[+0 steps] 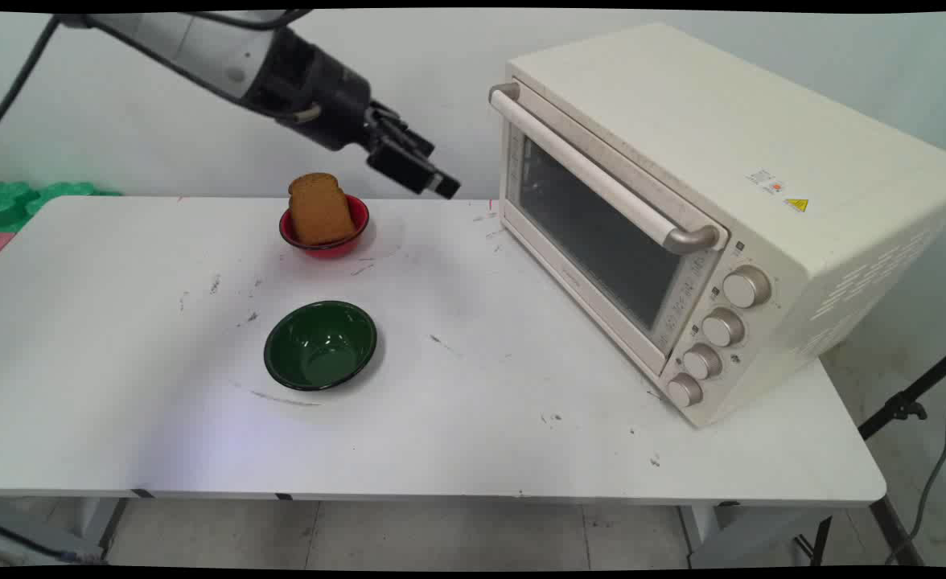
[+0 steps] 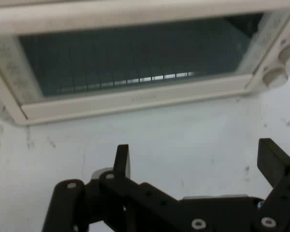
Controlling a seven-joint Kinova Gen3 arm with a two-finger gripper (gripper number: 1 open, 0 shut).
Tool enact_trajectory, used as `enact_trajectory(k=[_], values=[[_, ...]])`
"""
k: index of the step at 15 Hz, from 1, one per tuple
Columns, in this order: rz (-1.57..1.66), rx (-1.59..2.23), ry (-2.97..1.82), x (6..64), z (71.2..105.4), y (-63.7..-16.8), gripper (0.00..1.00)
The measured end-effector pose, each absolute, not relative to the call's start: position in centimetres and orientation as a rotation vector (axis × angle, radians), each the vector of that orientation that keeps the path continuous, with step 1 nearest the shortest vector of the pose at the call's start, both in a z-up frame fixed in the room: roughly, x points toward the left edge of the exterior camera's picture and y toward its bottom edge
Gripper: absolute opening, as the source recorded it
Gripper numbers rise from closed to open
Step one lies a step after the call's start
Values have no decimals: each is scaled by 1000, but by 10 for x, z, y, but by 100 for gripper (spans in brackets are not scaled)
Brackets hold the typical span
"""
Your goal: Open the oven
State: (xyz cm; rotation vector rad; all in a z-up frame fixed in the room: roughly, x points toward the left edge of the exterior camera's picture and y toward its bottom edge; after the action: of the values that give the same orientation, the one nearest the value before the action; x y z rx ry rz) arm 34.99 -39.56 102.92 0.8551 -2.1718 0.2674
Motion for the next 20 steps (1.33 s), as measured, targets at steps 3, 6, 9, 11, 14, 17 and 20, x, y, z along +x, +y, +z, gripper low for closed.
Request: enact_trajectory(k=[3, 6, 9, 11, 14, 17, 20], values=[[272, 873, -2145, 333, 1035, -401, 100], [278, 891, -2120, 317, 1039, -407, 100], [285, 908, -2094, 299, 1042, -413, 0], [288, 915, -2083, 291, 1043, -417, 0], [296, 926, -2068, 278, 1044, -422, 0], [309, 939, -2057, 265, 1043, -429, 0], [320, 943, -2054, 256, 1041, -434, 0]])
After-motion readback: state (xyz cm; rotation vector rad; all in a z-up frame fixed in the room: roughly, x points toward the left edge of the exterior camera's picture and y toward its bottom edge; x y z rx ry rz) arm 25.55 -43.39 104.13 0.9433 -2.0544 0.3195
